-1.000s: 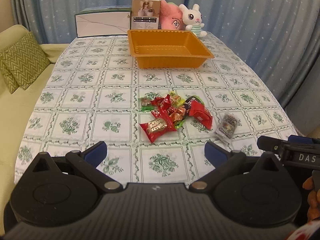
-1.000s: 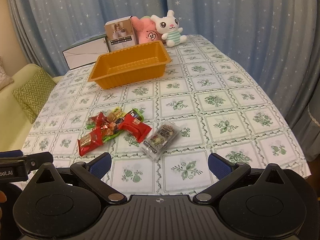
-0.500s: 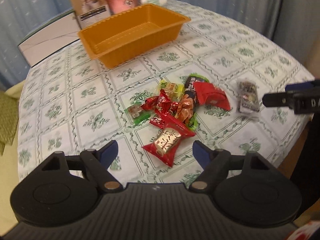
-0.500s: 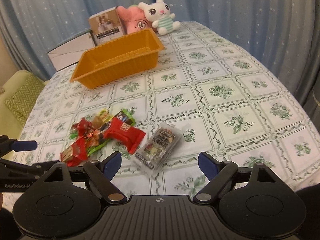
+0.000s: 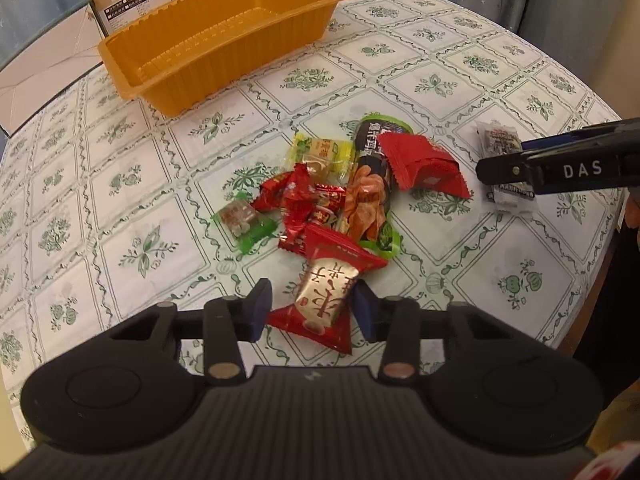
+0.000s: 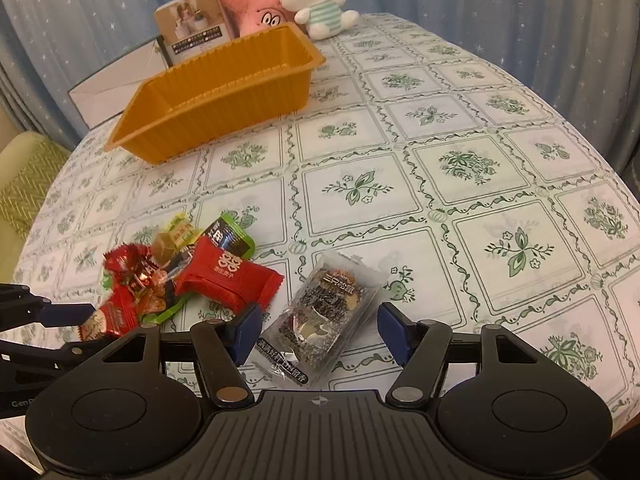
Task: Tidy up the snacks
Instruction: 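Grasp the red-gold candy with the left tool while the right tool grasps the clear nut packet, then carry both snacks over the orange tray and open both tools to drop them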
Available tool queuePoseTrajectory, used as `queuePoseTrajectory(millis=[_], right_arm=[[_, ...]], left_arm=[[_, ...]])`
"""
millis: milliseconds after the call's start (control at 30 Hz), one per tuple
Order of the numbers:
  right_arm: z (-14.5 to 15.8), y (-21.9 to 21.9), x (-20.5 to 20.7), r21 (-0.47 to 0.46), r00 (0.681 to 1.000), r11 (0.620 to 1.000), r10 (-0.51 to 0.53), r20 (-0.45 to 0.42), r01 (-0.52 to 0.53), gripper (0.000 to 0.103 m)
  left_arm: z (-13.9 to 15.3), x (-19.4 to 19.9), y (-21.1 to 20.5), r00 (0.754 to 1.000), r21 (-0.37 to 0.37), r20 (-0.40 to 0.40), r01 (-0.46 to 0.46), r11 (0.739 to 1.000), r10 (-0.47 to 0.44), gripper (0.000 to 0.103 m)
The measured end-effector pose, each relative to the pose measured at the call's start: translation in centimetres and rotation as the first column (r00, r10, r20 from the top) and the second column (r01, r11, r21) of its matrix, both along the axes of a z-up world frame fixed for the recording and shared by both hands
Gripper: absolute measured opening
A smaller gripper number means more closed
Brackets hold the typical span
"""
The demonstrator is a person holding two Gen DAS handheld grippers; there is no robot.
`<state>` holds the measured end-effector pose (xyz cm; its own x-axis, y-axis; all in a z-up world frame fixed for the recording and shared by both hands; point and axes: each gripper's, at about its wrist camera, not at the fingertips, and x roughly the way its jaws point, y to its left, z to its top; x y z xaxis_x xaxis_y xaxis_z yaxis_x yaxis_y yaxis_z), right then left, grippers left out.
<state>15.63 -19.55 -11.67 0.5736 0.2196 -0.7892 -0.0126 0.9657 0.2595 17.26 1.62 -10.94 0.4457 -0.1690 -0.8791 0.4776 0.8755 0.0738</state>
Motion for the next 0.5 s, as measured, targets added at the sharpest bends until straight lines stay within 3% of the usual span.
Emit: queuePoseTrajectory(millis=[133,200,500], right_arm=[[0.0,0.4,-0.1,-0.037,1.0,0.999,0.026,0.006,-0.025,0.051],[0.0,0.6,-0.3,-0.064,1.0,0.998,0.027,0.016,-0.026,0.043],[-0.5,1.3,-0.6,-0.129,0.997,0.99,0.063,0.041,-0.057,0.039]], left_arm=[[-0.1,-0.5,-0.3,1.0,-0.023,-0.015,-0.006,1.0,0.006,0.026],[-0.1,-0.7,-0.5,1.0,-0.028,-0.018,-0.011,1.0,0.011,0.026],[0.1,-1.1,-0.7,0.995,-0.059,-0.014,-0.102,0.993,0.102,0.023]])
